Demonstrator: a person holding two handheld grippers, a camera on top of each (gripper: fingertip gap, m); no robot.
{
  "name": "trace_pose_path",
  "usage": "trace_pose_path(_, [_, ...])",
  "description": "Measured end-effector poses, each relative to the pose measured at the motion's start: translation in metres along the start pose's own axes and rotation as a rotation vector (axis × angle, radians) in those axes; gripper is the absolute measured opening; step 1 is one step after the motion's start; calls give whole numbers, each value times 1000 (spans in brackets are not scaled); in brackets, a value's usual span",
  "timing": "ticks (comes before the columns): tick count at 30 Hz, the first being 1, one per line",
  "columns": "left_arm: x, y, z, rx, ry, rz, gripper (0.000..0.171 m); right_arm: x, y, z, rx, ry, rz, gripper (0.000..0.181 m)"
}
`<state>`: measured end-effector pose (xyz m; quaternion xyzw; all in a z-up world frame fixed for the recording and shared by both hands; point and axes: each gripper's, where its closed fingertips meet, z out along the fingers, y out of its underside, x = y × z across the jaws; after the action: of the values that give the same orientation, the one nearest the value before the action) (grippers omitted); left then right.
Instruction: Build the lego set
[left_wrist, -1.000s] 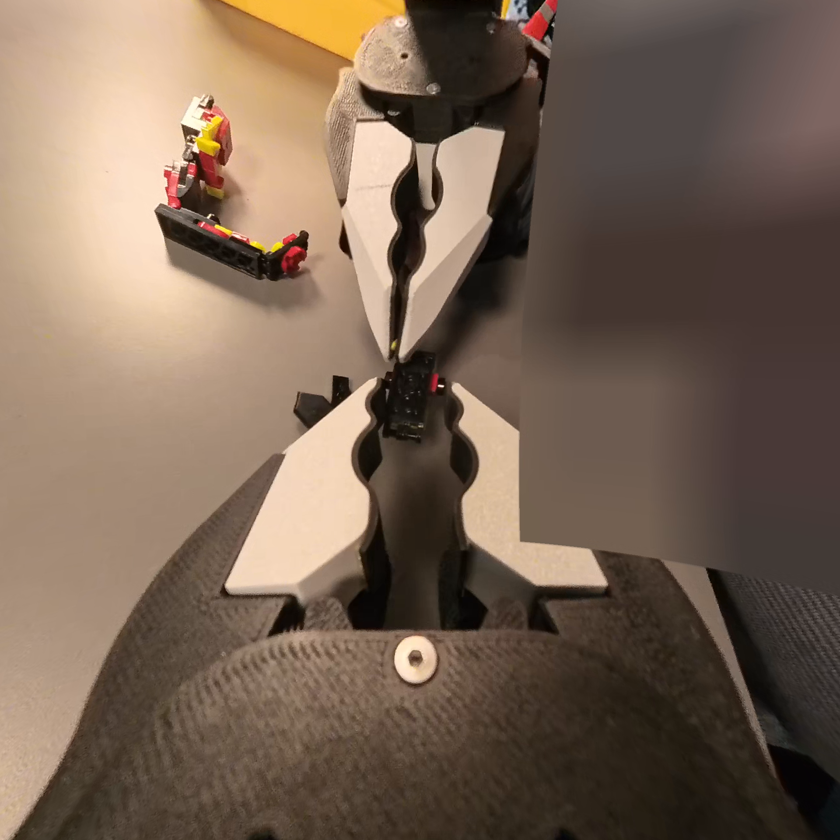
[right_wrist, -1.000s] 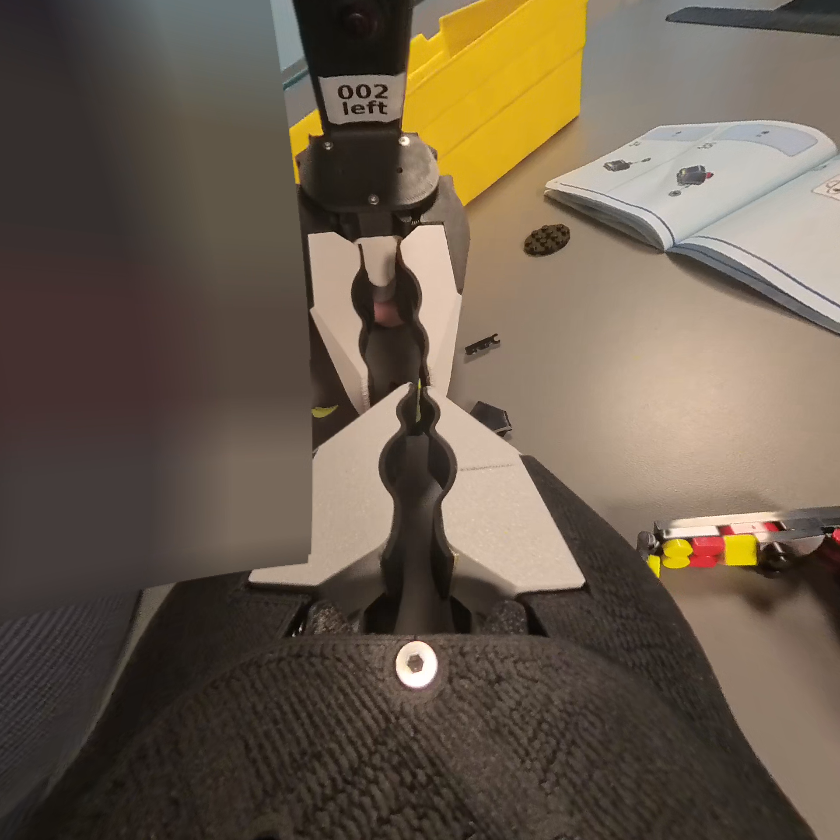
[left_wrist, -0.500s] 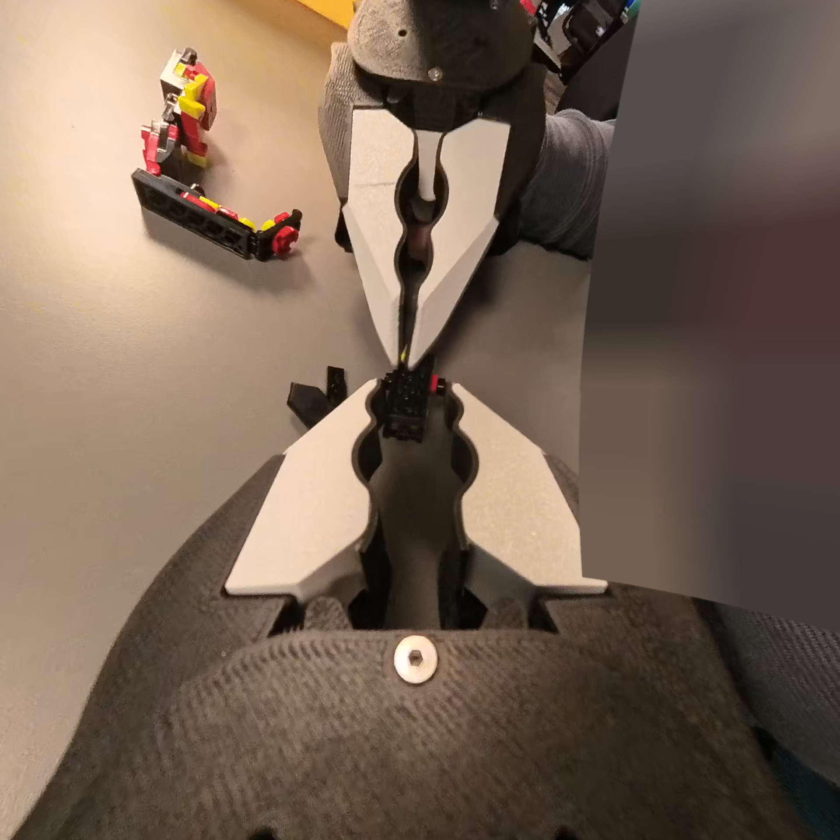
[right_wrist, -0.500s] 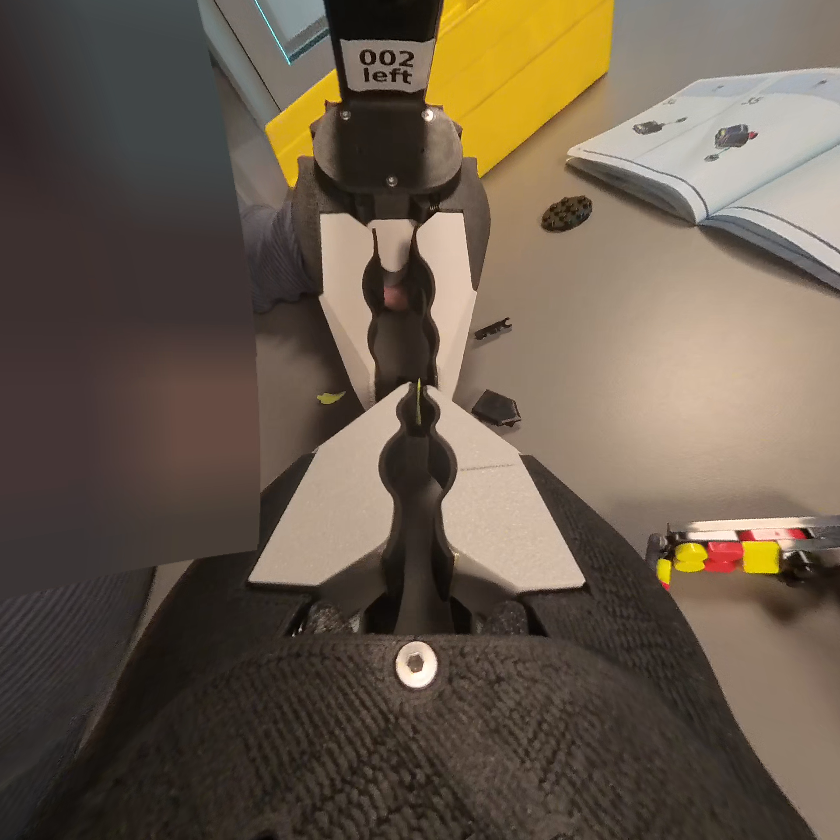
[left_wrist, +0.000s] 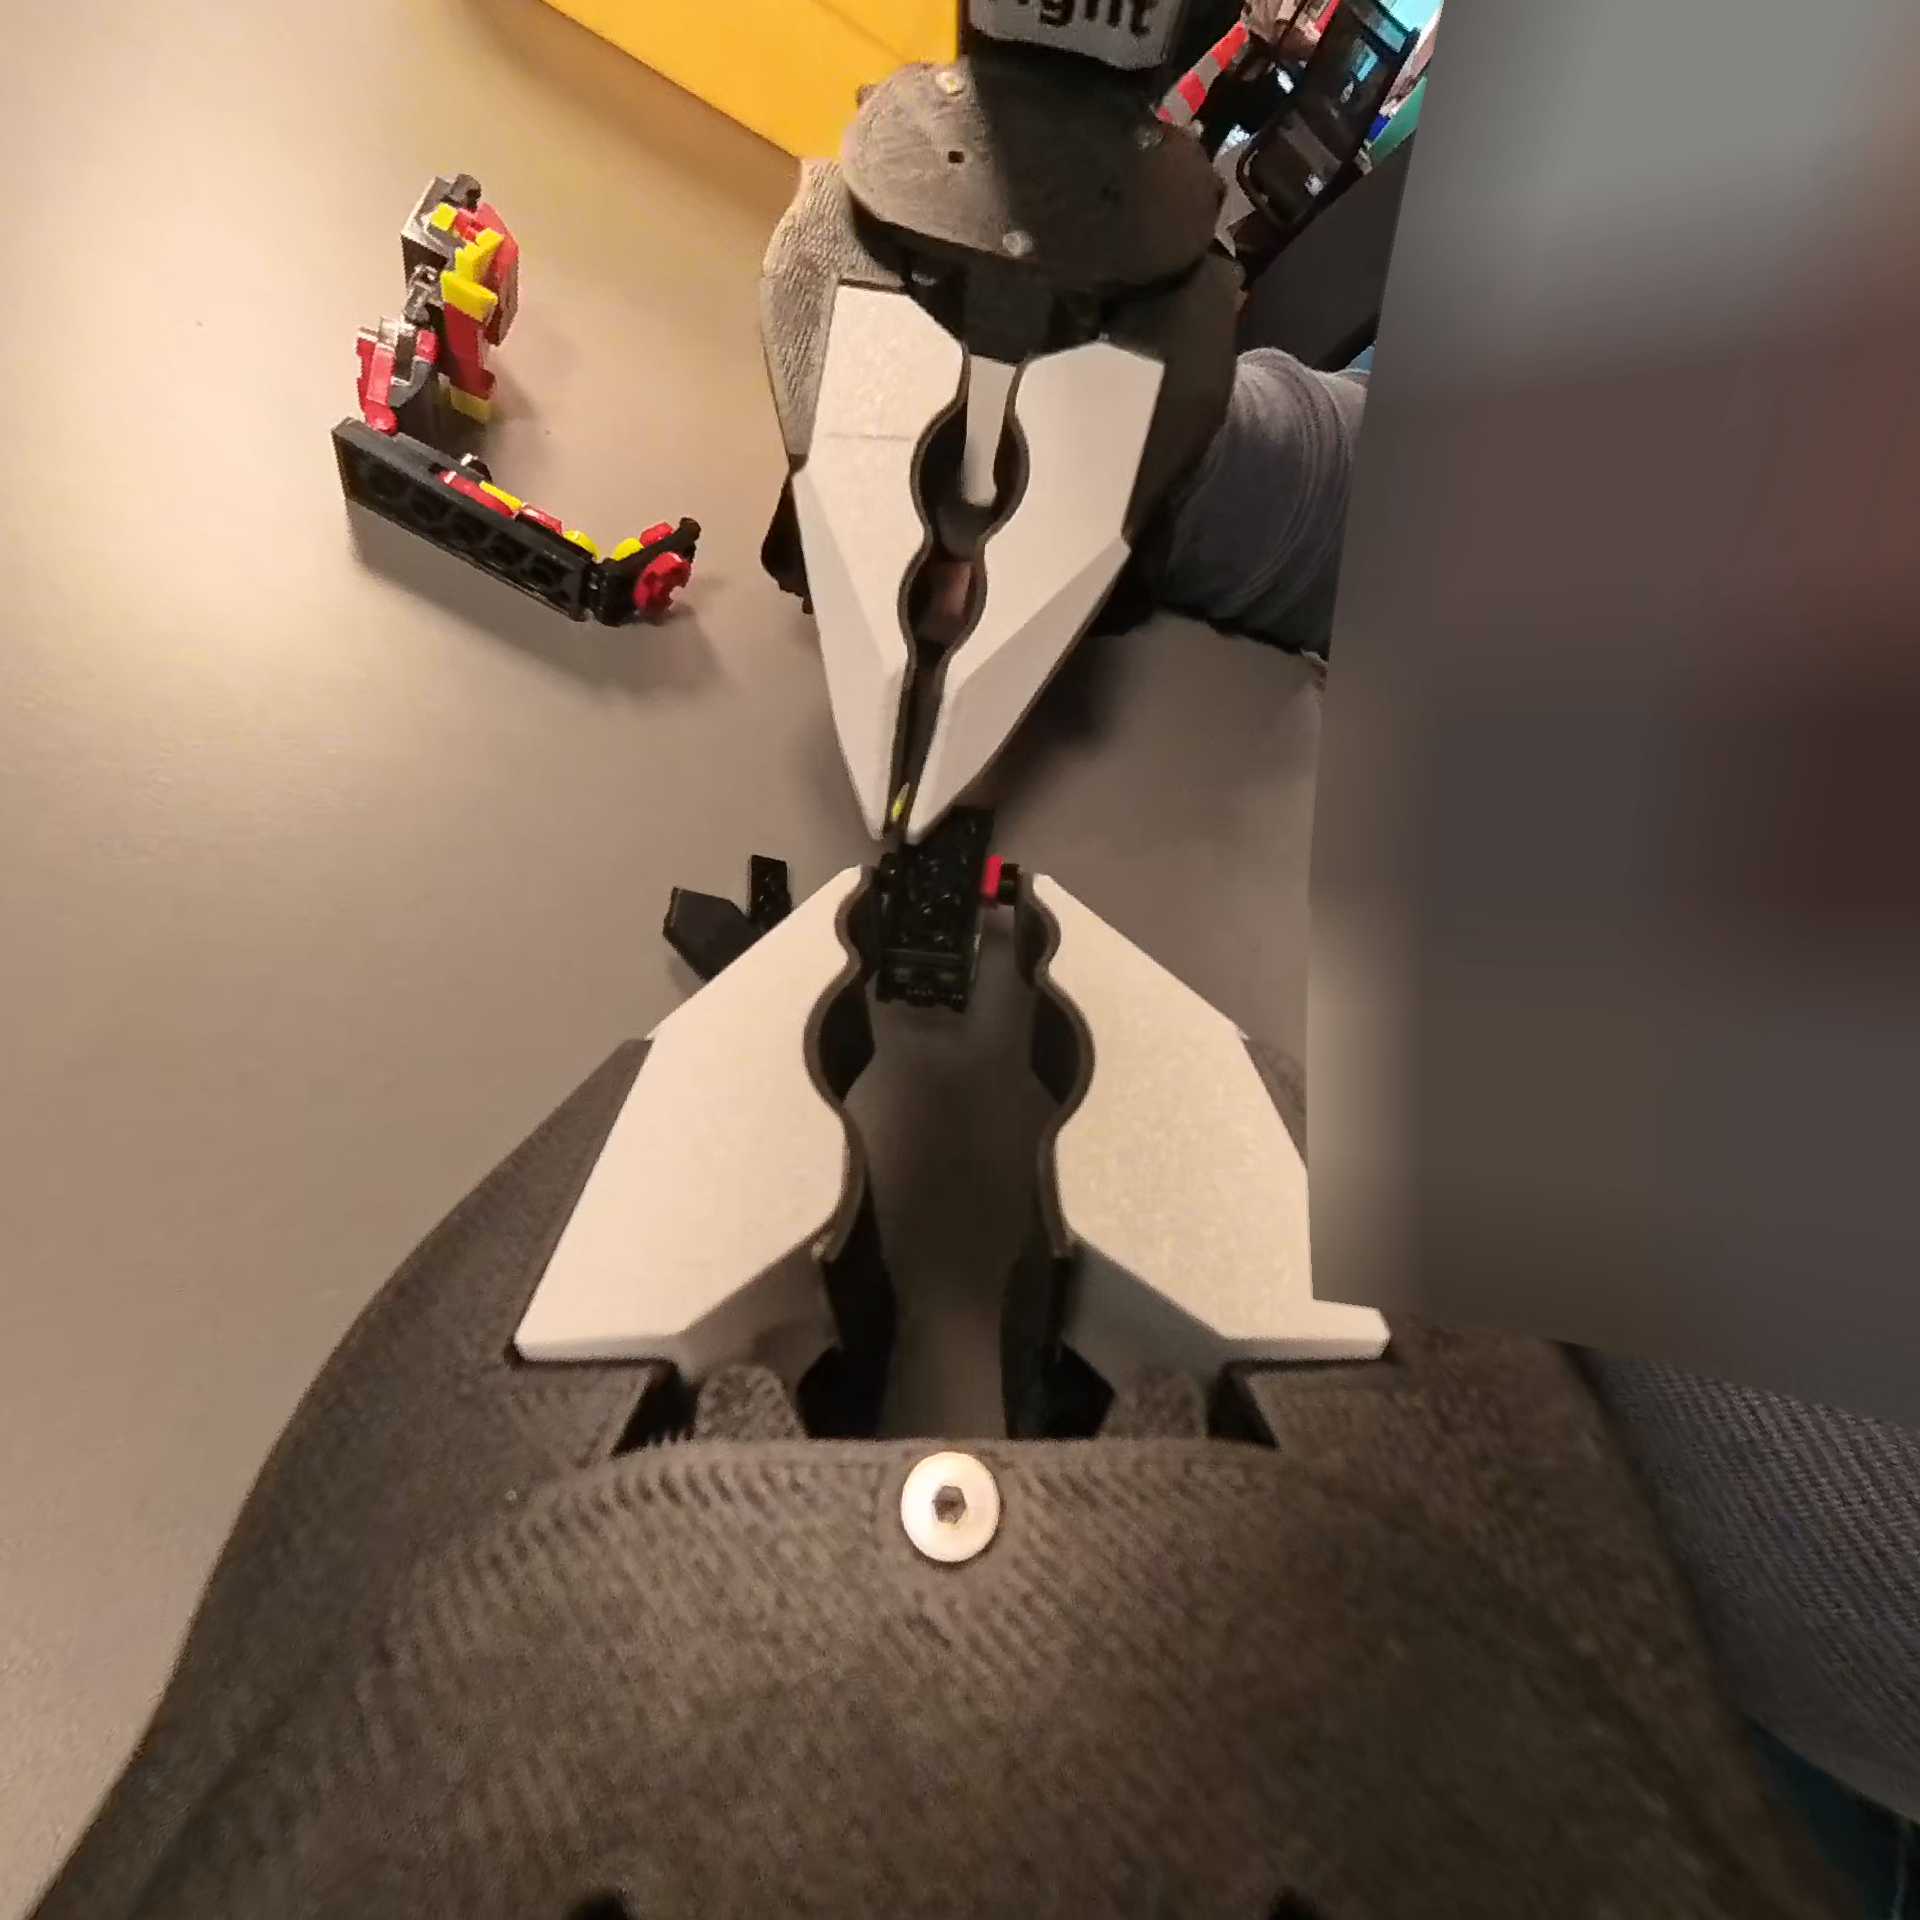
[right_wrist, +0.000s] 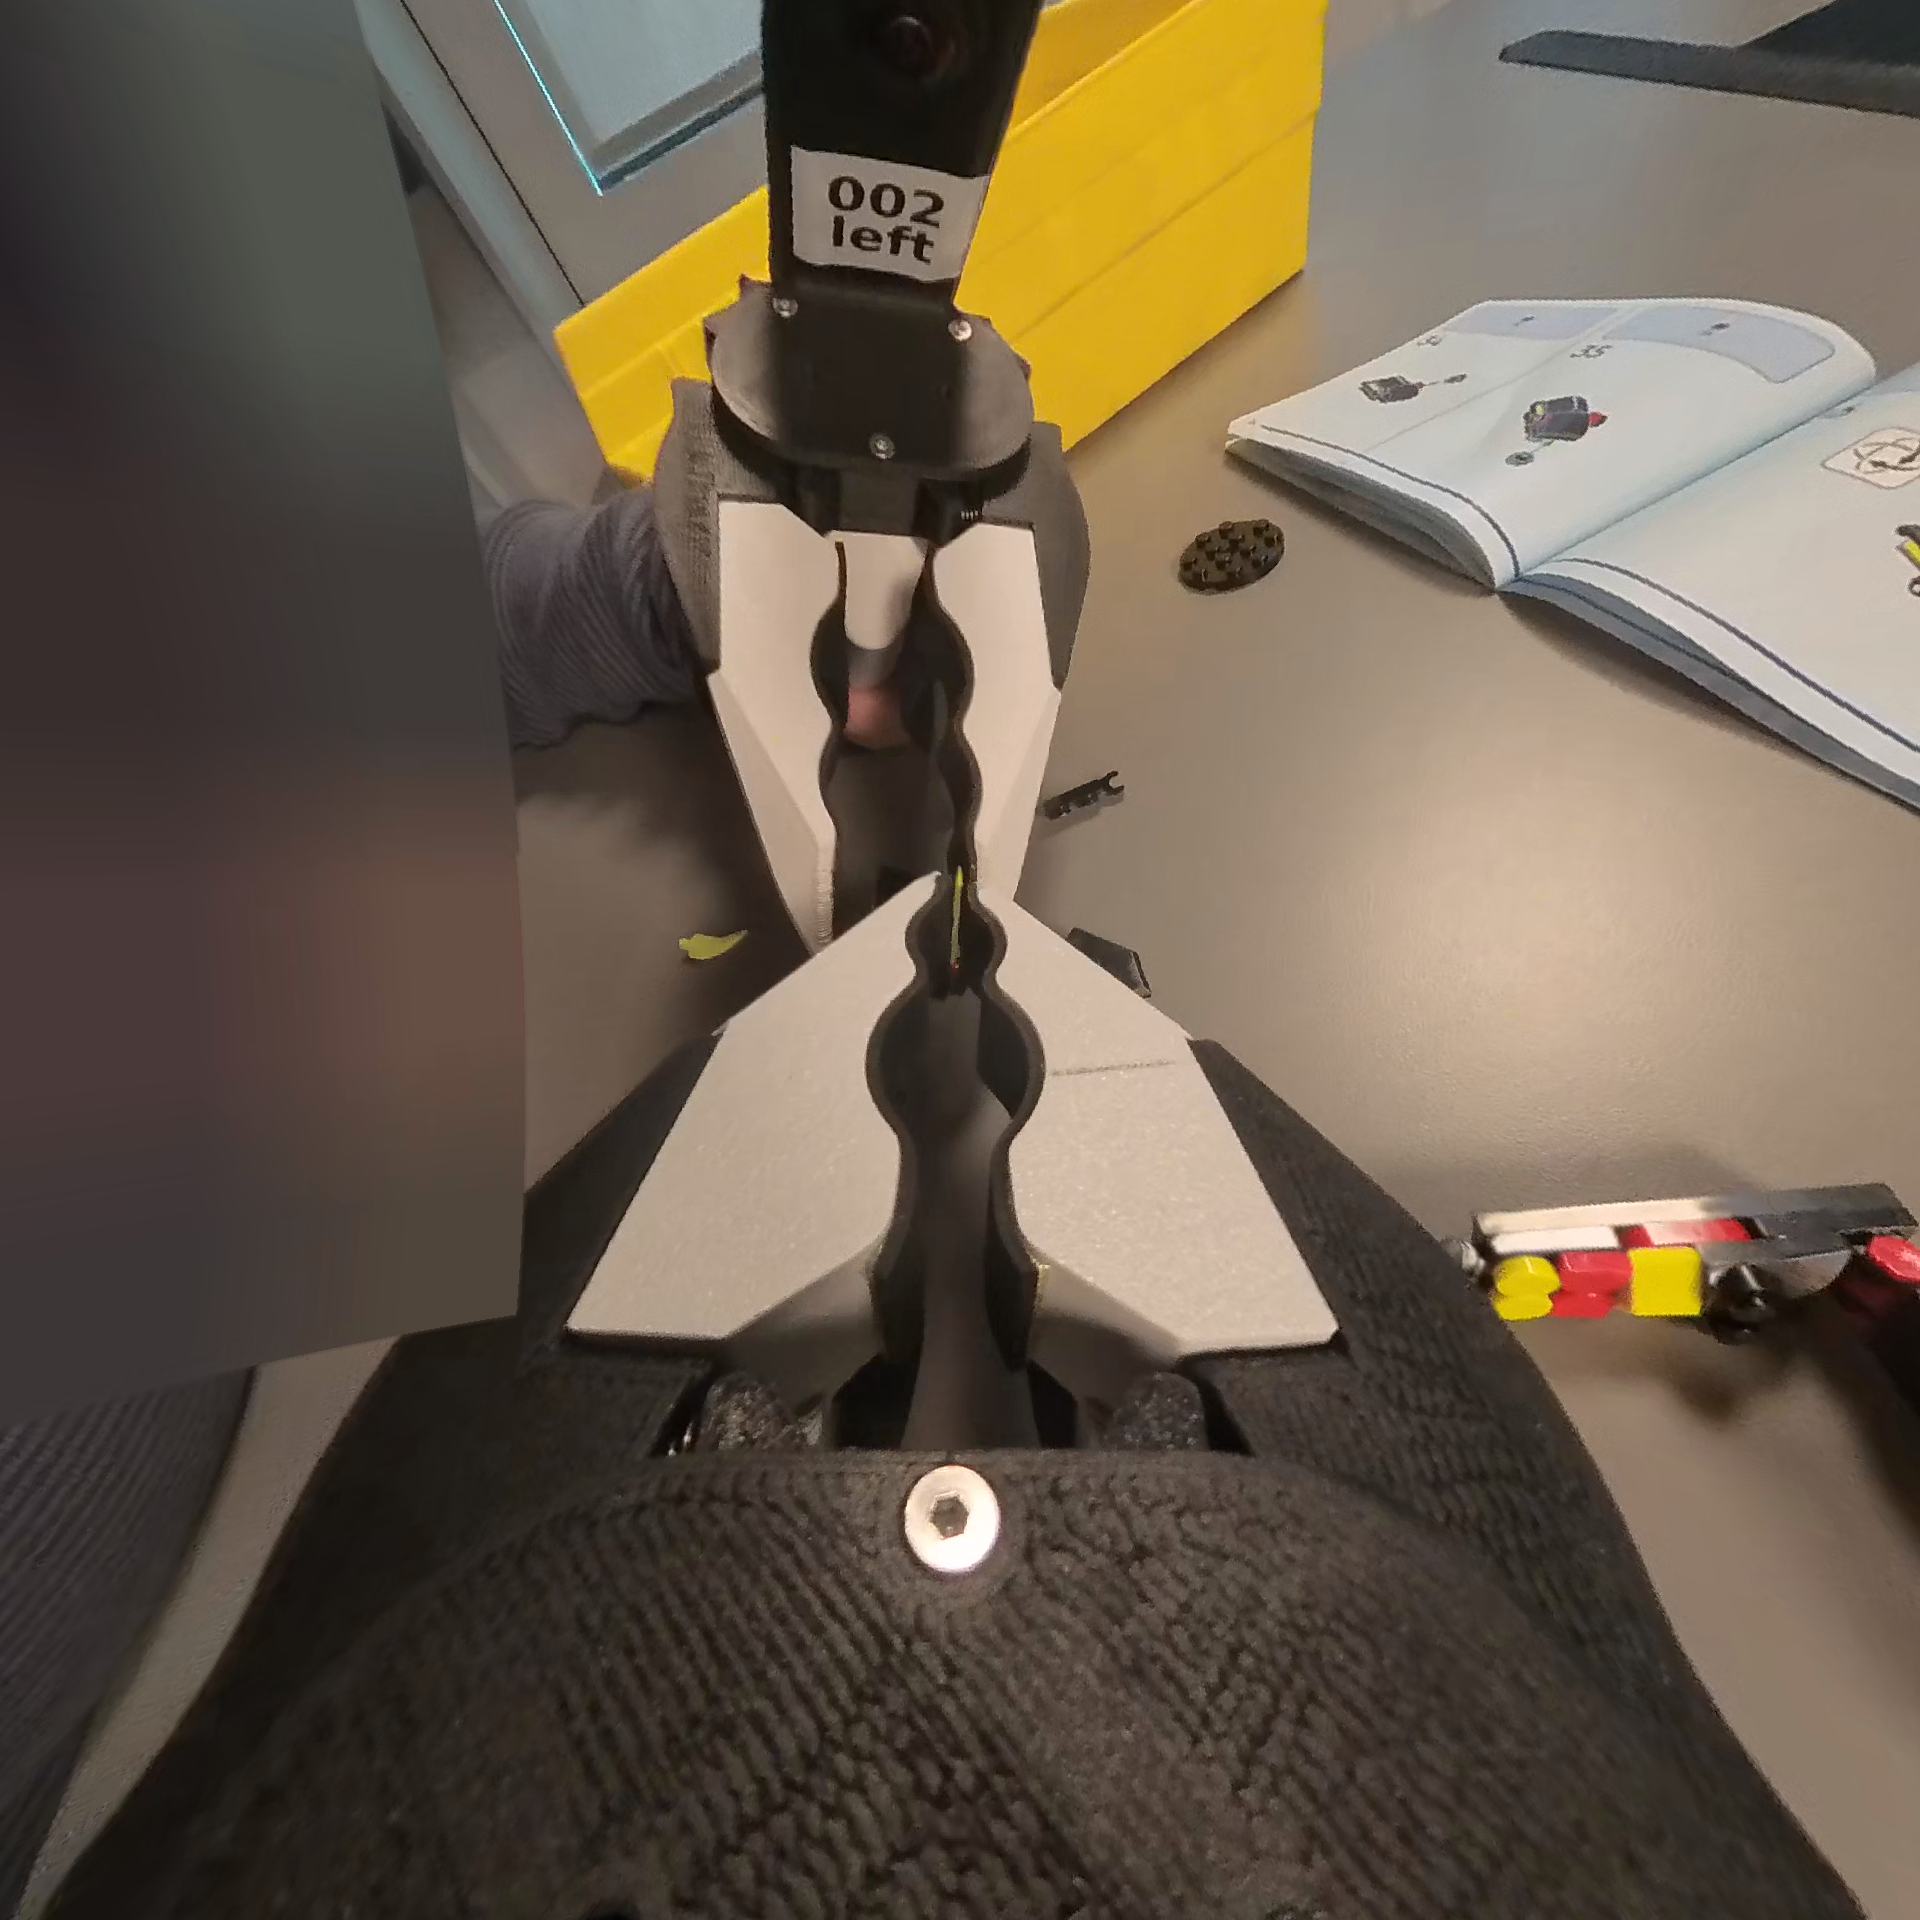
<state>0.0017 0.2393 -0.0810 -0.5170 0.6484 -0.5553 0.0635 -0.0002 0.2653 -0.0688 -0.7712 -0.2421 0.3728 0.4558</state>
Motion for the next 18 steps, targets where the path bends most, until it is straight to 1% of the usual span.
trace_pose_path(8, [2, 1, 1, -11, 13, -2, 24, -4, 3, 0, -20, -22, -28, 0])
trace_pose_path(13, [5, 4, 4, -26, 28, 5, 24, -11, 5, -2, -26, -104, 54, 0])
trace_pose_path(18, [7, 4, 4, -26, 38, 9, 24, -10, 4, -2, -11, -87, 72, 0])
